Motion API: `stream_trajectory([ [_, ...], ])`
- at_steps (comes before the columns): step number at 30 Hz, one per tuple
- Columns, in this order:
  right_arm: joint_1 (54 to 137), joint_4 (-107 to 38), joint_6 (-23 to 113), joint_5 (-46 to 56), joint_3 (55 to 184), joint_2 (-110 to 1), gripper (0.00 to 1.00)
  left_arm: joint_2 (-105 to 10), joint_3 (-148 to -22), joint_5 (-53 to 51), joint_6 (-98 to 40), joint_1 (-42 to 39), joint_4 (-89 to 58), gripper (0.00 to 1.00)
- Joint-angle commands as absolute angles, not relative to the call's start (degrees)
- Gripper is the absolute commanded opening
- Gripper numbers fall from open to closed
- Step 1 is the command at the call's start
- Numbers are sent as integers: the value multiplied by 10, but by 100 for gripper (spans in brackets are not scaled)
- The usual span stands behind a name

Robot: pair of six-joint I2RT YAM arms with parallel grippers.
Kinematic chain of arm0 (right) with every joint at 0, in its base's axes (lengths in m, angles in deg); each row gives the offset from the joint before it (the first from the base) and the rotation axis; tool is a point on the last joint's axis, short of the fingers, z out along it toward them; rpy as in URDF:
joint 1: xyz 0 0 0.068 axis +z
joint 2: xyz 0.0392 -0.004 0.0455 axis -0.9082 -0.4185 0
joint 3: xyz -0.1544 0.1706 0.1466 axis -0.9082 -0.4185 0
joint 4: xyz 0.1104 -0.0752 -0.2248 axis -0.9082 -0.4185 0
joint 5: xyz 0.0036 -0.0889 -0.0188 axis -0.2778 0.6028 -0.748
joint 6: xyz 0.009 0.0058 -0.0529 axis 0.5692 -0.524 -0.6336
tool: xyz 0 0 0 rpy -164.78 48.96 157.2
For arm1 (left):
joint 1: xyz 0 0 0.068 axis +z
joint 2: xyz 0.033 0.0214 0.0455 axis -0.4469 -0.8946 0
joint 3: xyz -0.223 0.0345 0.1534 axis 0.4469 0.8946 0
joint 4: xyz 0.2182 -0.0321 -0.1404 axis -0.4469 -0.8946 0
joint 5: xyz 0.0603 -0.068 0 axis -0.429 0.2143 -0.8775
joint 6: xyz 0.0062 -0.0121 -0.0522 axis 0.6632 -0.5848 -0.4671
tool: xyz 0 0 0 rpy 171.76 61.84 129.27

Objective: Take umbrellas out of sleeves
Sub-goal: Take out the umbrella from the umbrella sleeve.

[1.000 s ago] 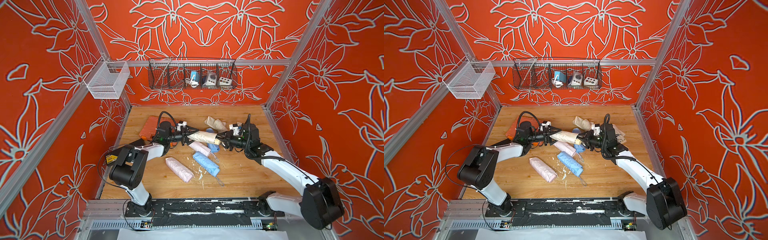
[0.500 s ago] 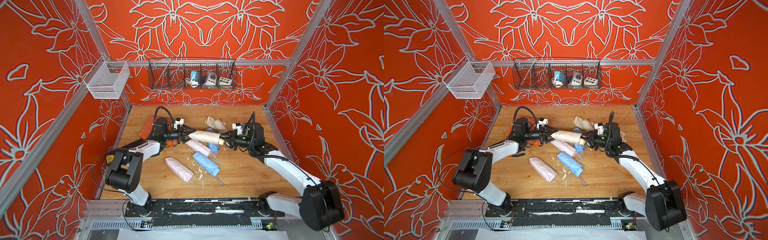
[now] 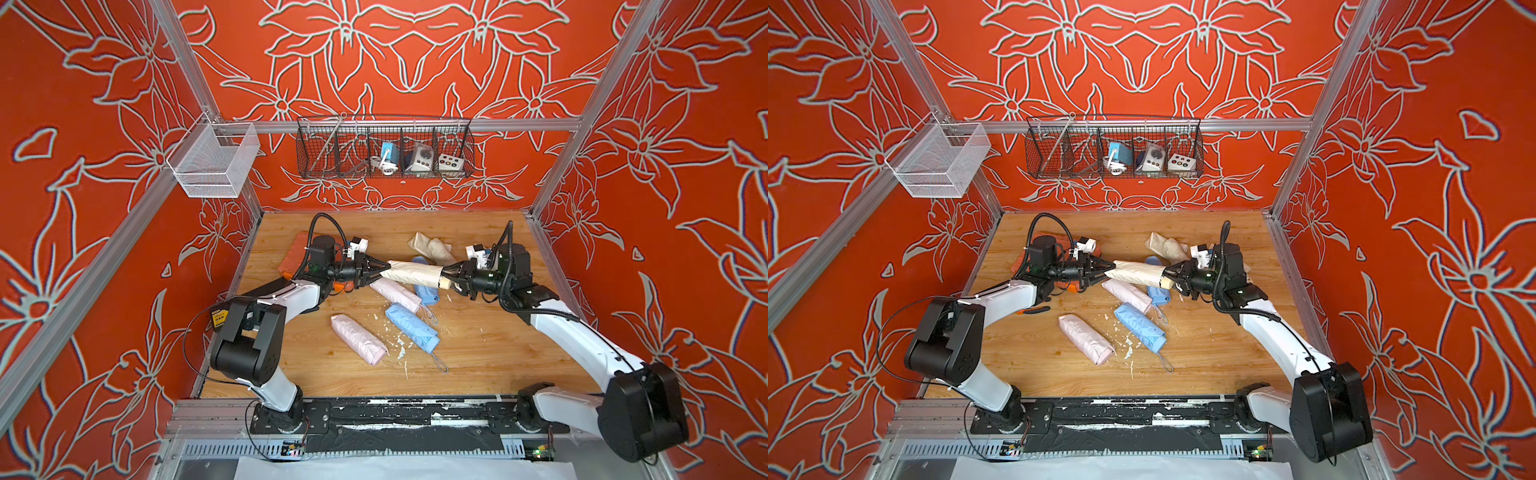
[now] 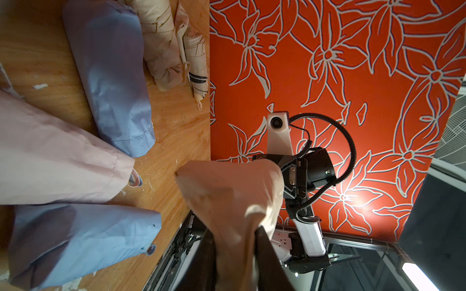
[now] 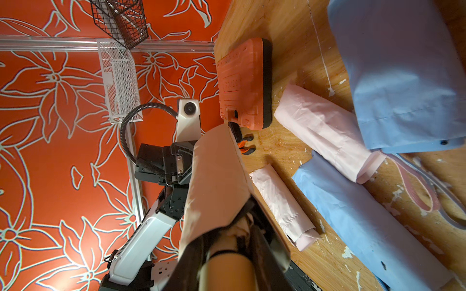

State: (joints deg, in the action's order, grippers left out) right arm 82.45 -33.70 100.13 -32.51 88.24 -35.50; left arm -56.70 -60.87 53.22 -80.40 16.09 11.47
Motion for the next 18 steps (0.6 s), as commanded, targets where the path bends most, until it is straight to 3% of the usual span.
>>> stream_trajectory([
  [1, 818, -375, 982, -331, 900, -348, 0, -556, -624, 547, -800, 173, 147, 21],
  [8, 812, -383, 975, -339, 900, -349, 0, -558, -621, 548, -798, 179, 147, 4],
  [11, 811, -380, 976, -339, 899, -349, 0, -561, -622, 547, -798, 180, 147, 5],
  [12, 811, -376, 978, -339, 898, -349, 0, -561, -622, 548, -796, 179, 145, 18],
  [13, 811, -372, 980, -341, 898, -348, 0, -561, -624, 547, -788, 179, 132, 38],
  [18, 810, -368, 980, -344, 902, -350, 0, -562, -639, 544, -703, 179, 19, 56],
])
